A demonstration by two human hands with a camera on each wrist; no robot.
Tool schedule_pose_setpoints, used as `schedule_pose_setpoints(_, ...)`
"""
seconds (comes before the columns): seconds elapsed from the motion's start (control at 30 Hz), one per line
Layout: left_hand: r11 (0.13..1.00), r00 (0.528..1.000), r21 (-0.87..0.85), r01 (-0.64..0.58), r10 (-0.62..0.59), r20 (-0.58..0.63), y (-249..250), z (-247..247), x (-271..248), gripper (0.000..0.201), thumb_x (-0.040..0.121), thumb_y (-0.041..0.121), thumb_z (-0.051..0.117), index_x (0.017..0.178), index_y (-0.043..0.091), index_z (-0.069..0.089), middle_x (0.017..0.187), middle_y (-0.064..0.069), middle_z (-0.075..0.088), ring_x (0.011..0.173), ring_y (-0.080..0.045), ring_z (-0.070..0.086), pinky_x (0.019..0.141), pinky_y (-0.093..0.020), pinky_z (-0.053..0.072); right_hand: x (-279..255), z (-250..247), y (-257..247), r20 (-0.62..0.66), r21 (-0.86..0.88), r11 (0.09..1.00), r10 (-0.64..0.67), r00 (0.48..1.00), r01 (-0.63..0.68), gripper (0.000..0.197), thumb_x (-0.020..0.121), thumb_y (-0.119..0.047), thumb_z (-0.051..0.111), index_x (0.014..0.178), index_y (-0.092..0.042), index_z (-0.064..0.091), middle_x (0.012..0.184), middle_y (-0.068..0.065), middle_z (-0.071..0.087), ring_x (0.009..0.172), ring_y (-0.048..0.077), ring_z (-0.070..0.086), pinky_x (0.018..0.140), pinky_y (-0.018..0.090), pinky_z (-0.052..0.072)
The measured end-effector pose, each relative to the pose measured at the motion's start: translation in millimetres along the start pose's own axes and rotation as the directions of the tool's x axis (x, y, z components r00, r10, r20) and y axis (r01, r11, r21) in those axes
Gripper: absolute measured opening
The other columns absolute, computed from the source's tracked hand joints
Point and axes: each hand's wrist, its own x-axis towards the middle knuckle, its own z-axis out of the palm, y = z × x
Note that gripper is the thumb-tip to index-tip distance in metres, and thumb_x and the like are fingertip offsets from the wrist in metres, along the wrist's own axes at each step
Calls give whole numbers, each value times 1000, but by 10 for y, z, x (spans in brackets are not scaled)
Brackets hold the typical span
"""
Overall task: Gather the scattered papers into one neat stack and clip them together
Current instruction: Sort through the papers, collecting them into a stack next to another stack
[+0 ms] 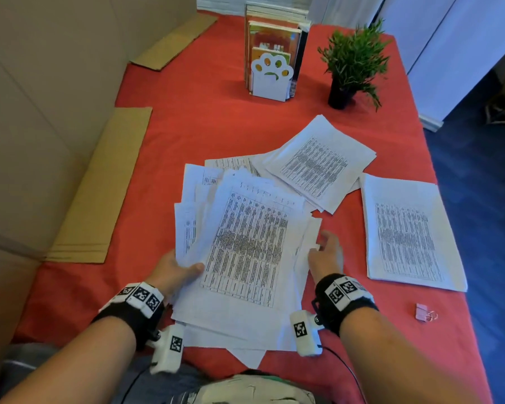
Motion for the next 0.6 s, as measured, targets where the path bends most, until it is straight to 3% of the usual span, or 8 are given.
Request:
schedule_pose_setpoints(0.07,999,996,27,-17,15,88,26,31,0,31,78,22,73,106,19,61,97,2,69,91,-20,66,86,-39,52,-40,44,29,91,52,999,8,996,-12,47,80,8,42,118,-16,56,94,4,61,89,27,59,77,29,47)
schedule_pose_setpoints(0.13,1000,993,7,-25,24,116,68,89,-18,31,80,27,70,109,18,61,96,3,69,86,-15,65,78,-31,53,-73,91,25,172,44,999,-22,985,15,32,81,1,51,100,-23,61,87,0,65,89,27,64,76,33,53)
schedule_pose_setpoints(0.2,1000,992,1,-3,3,130,66,107,-9,25,83,17,68,108,16,61,100,-1,69,91,-19,65,79,-32,53,-82,112,7,265,103,994,-45,963,18,23,83,-6,59,85,-29,63,82,-3,67,81,20,65,75,33,54)
schedule_pose_setpoints(0.27,1000,991,-2,23,-22,133,44,81,1,24,82,2,67,101,16,64,102,-10,70,97,-29,66,88,-41,52,-50,97,-4,314,171,985,-74,947,20,21,84,-9,60,80,-28,66,80,1,67,73,17,60,71,33,52)
schedule_pose_setpoints(0.4,999,997,-40,7,-10,-79,20,-63,93,16,81,-5,64,88,9,67,89,-16,67,85,-27,61,80,-38,45,141,46,19,216,193,978,-123,969,81,34,81,5,51,83,-27,64,76,6,66,71,21,61,72,41,55)
schedule_pose_setpoints(0.5,996,972,-95,5,-26,-232,-4,-235,198,12,74,3,71,81,10,65,92,-18,67,86,-30,63,84,-41,49,356,24,-73,175,-40,963,-256,951,267,34,81,2,50,102,-18,68,99,5,69,92,17,64,89,33,51)
schedule_pose_setpoints(0.57,992,966,-121,23,-53,-254,-23,-326,248,19,71,7,73,88,9,64,96,-17,69,90,-33,66,90,-49,50,487,14,-148,199,-321,836,-400,895,445,33,81,-5,56,106,-20,71,122,5,62,115,24,57,99,33,45)
schedule_pose_setpoints(0.6,991,963,-129,33,-66,-261,-19,-349,251,20,75,5,71,93,10,63,99,-16,68,91,-33,66,90,-49,50,516,4,-202,217,-430,781,-398,892,453,31,83,-9,58,107,-23,72,135,6,53,126,27,47,102,38,42)
